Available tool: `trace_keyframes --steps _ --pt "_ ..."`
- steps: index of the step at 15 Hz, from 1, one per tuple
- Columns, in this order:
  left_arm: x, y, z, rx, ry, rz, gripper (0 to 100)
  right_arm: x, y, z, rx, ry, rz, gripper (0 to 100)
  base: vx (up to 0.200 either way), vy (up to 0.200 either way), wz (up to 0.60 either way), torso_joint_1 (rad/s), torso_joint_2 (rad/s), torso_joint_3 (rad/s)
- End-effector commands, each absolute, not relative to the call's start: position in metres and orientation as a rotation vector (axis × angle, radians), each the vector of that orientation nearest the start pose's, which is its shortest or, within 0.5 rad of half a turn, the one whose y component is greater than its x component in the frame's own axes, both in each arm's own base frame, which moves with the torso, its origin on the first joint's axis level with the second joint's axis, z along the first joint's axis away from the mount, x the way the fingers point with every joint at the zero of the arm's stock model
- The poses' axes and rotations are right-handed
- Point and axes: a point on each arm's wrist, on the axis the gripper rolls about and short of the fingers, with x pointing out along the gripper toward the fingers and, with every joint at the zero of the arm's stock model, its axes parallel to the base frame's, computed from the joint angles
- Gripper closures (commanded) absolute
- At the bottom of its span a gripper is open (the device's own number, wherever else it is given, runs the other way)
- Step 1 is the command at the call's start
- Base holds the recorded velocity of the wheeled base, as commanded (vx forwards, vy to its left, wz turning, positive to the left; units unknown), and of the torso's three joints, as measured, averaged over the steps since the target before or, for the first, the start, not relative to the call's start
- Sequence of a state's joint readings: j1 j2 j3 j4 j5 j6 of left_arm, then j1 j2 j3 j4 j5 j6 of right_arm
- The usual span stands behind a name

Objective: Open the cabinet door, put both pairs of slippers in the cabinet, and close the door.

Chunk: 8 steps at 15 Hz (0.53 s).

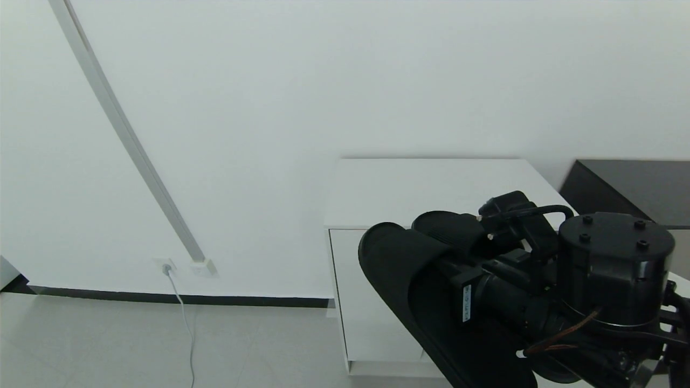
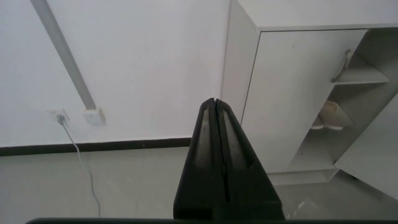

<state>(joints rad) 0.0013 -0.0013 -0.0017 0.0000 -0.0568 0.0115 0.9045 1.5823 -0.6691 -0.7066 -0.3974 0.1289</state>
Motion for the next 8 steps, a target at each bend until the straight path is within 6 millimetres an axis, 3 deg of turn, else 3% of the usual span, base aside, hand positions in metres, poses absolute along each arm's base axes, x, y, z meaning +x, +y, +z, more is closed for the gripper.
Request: trace_keyframes --steps 1,8 --pt "-0.023 -0.0013 0.0759 0.012 -0.002 -0.055 100 0.1733 0.2066 0.1857 -0.004 0.202 0.493 100 0.0 -0.2 0.0 0.002 0.0 0.002" --pt "-0.023 -0.0013 0.0759 0.011 -0.002 -0.055 100 0.173 0.2056 0.1825 -0.013 0.212 0.493 100 0.0 -0.2 0.0 0.004 0.0 0.0"
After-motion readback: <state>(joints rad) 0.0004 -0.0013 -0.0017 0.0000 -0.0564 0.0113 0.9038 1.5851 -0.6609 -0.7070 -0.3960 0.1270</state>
